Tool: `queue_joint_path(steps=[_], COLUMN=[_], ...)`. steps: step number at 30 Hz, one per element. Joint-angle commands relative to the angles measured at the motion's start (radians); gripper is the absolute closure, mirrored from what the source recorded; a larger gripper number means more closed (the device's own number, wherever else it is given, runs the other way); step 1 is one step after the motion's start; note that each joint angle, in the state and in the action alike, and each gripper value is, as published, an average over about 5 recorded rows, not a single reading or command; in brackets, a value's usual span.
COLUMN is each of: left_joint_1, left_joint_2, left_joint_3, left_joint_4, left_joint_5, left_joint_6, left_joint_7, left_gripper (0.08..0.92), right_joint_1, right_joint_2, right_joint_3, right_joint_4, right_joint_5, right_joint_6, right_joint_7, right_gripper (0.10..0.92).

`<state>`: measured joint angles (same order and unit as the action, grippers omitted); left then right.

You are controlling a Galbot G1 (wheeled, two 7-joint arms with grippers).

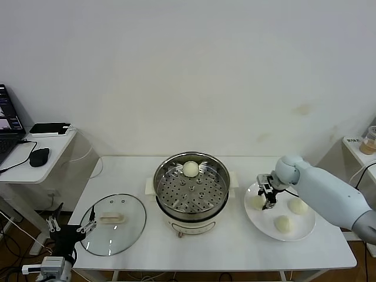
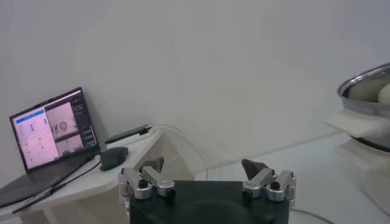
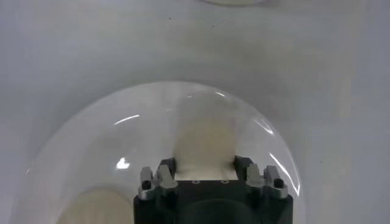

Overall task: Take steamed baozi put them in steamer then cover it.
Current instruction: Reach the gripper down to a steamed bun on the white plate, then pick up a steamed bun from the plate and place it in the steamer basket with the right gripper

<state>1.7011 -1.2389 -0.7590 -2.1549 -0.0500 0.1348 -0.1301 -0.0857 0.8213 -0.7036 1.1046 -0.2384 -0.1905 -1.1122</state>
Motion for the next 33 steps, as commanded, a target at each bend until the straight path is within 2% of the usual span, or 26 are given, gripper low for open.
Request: queue_joint_path(steps=[1, 10, 16, 23, 28, 33], left_joint_1=[0.002, -0.001, -0.009, -0.027, -0.031, -0.032], left_joint_2=[0.003, 0.011, 0.021, 0.026, 0.026, 0.024], left_joint_3=[-0.003, 0.001, 0.011, 0.027, 0.027, 0.017], left_joint_4=[-0.005, -0.008, -0.005, 0.007, 0.012, 0.010], left_joint_5=[-0.001, -0.004, -0.006, -0.007, -0.005, -0.002], left_joint_6=[0.000, 0.001, 0.001, 0.003, 0.003, 0.005], left_joint_7=[0.000, 0.001, 0.001, 0.001, 0.002, 0.004], left_gripper=[0.177, 0.177, 0.177, 0.177, 0.177, 0.177], right_joint_1=[0.029, 0.297, 0.528, 0.700, 0.694, 0.641], right_joint_2=[-0.025, -0.159, -0.162, -0.013, 0.129, 0.294], right_joint_3=[-0.005, -0.130, -0.287, -0.414, -0.434, -0.432], right_joint_4=[0.033, 0.176, 0.264, 0.299, 0.300, 0.254], right_joint_5=[0.021, 0.176, 0.328, 0.502, 0.616, 0.658], right_joint_6=[-0.002, -0.039, -0.089, -0.166, -0.252, -0.330], right_joint_7=[-0.010, -0.029, -0.007, 0.083, 0.167, 0.238], right_gripper=[0.467, 0.455, 0.448, 0.440, 0.440, 0.440])
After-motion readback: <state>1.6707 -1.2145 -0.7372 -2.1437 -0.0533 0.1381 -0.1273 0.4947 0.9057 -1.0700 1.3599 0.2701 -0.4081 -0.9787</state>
